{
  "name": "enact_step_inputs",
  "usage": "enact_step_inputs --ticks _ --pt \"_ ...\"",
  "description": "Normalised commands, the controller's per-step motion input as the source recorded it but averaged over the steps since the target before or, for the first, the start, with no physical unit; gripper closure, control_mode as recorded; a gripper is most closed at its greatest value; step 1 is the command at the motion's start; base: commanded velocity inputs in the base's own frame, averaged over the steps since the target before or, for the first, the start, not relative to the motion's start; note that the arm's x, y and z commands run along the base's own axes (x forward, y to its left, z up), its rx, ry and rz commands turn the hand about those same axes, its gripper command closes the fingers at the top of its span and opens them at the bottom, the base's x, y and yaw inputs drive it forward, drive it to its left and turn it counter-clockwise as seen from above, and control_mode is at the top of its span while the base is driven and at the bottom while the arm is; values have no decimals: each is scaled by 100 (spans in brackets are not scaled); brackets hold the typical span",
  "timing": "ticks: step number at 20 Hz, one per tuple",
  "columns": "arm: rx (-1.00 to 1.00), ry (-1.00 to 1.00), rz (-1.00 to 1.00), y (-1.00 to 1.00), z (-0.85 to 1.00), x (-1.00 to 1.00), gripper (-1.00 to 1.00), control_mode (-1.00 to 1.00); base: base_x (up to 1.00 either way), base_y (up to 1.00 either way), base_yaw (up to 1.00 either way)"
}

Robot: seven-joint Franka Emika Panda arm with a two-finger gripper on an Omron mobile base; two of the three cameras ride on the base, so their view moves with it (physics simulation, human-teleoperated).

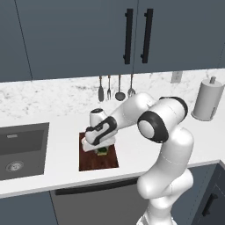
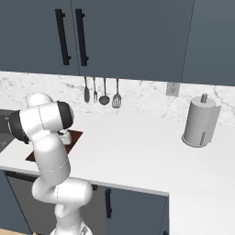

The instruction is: Pick up the sponge from the counter and clean the cutting board by briefly scrubbing or pressing down on the cutting board. Once finished, release the sponge.

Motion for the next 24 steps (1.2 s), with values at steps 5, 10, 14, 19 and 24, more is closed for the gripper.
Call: enact_step_inputs --ticks 5,10,14,19,24 --pt "0 -15 0 0 -12 9 100 -100 0 0 0" --pt "1 -9 0 0 5 24 100 -100 0 0 0" --pt "2 -3 0 0 17 33 100 -100 0 0 0" --pt "0 0 0 0 12 38 100 -100 0 0 0" --pt "0 0 0 3 -34 13 100 -100 0 0 0"
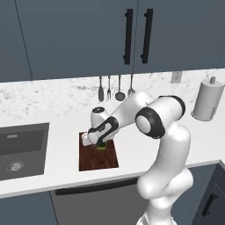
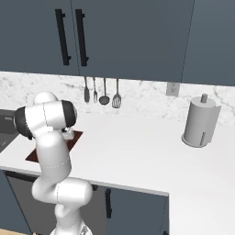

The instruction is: Pick up the sponge from the counter and clean the cutting board by briefly scrubbing or pressing down on the cutting board. Once finished, release the sponge.

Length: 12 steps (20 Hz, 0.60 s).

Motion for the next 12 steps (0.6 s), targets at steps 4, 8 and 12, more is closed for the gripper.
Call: enact_step_inputs --ticks 4,8,12 --pt "0 0 0 0 -56 0 100 -100 0 0 0" --pt "0 0 -1 17 -25 0 100 -100 0 0 0" --pt "0 -1 0 23 3 15 100 -100 0 0 0"
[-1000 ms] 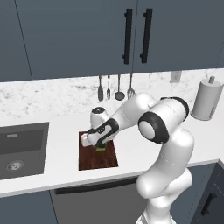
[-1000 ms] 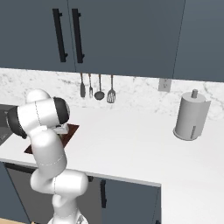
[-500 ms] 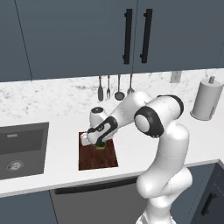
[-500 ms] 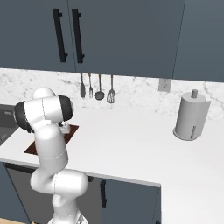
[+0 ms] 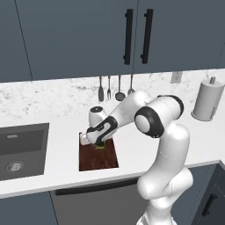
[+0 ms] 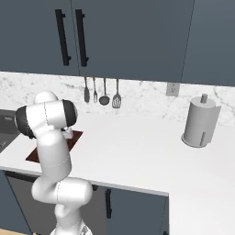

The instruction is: Pick up the sponge from the counter and clean the cutting board by briefly scrubbing or pressing down on the cutting board. Once finished, release the sponge.

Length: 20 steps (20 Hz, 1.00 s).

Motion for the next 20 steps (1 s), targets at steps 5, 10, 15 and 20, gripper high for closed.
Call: enact_step_inputs --ticks 5,10,15,20 --pt "0 0 0 29 -1 19 100 -100 0 0 0" --pt "0 3 0 10 -53 14 100 -100 0 0 0" --pt "0 0 0 -13 -34 0 100 -100 0 0 0" --pt "0 4 -3 -66 21 -2 100 -100 0 0 0"
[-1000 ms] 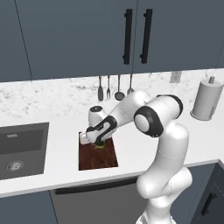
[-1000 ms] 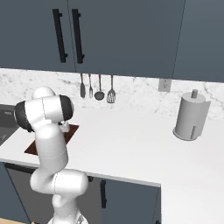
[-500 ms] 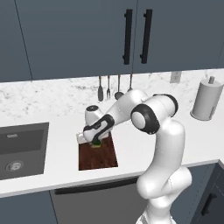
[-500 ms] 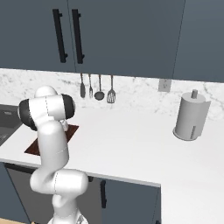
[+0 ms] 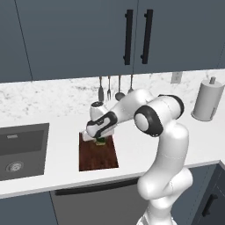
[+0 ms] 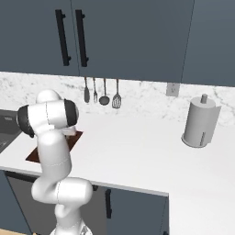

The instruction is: Pick up the sponge from the counter and clean the cutting board by briefly scrubbing or pressing down on the cutting board. Once finished, release the sponge.

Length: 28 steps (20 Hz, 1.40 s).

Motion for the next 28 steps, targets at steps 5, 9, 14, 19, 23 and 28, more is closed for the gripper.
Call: enact_step_inputs --ticks 5,9,14,19,23,28 --pt "0 2 -3 -97 4 0 100 -100 0 0 0" --pt "0 0 -2 -100 0 -1 100 -100 0 0 0" --pt "0 0 -1 -86 0 -4 100 -100 0 0 0" --pt "0 0 0 -52 0 0 100 -100 0 0 0" --pt "0 0 0 -31 -5 0 100 -100 0 0 0" --pt "0 0 0 -8 -3 0 100 -100 0 0 0"
